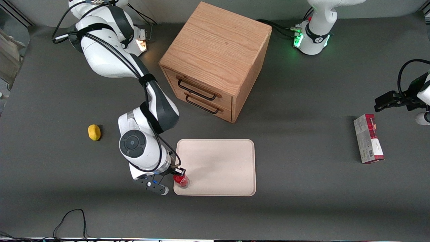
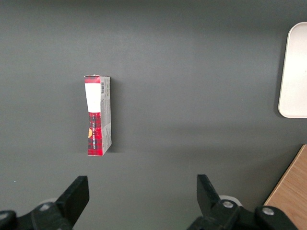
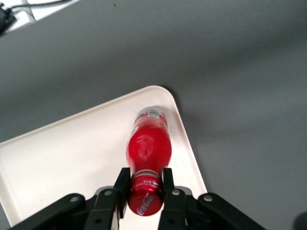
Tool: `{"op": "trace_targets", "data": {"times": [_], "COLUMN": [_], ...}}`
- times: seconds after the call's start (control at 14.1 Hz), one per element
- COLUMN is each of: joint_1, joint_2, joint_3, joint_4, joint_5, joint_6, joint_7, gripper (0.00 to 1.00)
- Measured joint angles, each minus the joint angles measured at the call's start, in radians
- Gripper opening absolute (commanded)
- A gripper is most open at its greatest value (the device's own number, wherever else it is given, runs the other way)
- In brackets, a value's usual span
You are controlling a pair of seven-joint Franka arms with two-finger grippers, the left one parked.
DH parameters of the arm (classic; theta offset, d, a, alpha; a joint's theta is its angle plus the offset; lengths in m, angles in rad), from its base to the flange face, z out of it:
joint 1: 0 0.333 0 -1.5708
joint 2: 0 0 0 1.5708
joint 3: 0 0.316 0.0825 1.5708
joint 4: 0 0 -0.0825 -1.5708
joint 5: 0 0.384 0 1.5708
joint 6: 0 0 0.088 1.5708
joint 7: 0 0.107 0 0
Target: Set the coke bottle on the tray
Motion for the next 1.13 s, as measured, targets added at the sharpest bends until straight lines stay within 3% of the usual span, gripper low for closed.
{"op": "trace_targets", "data": {"times": [0.07, 0.14, 0.21, 1.13], "joint_1": [0.001, 0.003, 0.004, 0.005], "joint_2": [0.0, 0.0, 0.0, -0.004], "joint_3": [0.0, 0.0, 0.0, -0.002], "joint_4": [0.0, 0.0, 0.0, 0.027], "joint_5": [0.0, 0.0, 0.0, -0.012], "joint_6": [-0.001, -0.002, -0.002, -0.062], "joint_7": [0.0, 0.0, 0.0, 0.0], "gripper": [0.0, 0.42, 0.97, 1.0]}}
